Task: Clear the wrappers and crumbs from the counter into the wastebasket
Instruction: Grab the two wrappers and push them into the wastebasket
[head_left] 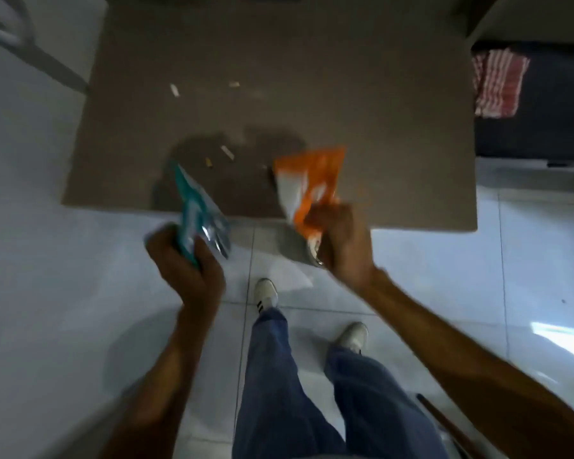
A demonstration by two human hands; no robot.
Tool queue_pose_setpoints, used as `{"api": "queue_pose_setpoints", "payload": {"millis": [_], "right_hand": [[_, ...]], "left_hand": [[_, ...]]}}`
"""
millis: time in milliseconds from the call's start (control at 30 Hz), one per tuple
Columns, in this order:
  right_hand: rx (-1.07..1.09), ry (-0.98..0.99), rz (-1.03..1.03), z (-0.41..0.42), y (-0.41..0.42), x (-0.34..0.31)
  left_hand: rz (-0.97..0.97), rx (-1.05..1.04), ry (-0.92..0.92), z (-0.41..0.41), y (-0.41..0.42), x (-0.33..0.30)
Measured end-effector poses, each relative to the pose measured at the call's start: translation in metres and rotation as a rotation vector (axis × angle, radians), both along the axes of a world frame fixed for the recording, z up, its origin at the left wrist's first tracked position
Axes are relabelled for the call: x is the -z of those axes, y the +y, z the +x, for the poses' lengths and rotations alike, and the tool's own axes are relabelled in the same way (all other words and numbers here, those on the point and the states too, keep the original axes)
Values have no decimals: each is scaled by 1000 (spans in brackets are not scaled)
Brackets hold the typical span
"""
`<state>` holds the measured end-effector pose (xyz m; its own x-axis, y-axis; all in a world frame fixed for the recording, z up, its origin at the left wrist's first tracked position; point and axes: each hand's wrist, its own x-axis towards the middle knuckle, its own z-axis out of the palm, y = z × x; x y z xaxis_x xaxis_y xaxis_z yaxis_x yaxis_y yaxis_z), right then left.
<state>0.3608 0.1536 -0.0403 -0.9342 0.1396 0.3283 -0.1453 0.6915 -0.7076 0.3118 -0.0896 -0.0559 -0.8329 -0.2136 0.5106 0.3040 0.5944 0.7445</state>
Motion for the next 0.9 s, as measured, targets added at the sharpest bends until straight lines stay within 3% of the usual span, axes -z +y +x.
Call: {"api": "queue_pose_setpoints", "payload": {"millis": [67,133,200,333,433,500,567,667,733,800,900], "right_hand": [[-67,-74,135,79,-5,37],[-60,-248,2,137,2,93],[106,-434,-141,155,21,159],[488,-669,-493,99,62,288],[801,-795,-844,39,89,379],[841,-937,-847,12,100,423],[776,-1029,-911,-5,102,458],[625,-1076,-1259,-20,102,475],[567,-1094,-1254,-22,103,477],[572,-1070,-1006,-15,95,461],[458,-921,-591,20,73,390]], "left_hand": [[70,263,-214,90,15,37],[118,396,-481,150,31,86],[172,417,-700,170,62,143],[161,318,-880,130,144,277],[-9,275,-1052,62,208,370],[-79,260,-1301,21,236,416],[91,308,-1547,-6,256,451],[414,318,-1833,-25,267,473],[413,264,-1830,-26,271,474],[287,257,-1711,-17,268,453],[7,432,-1356,20,239,376]]}}
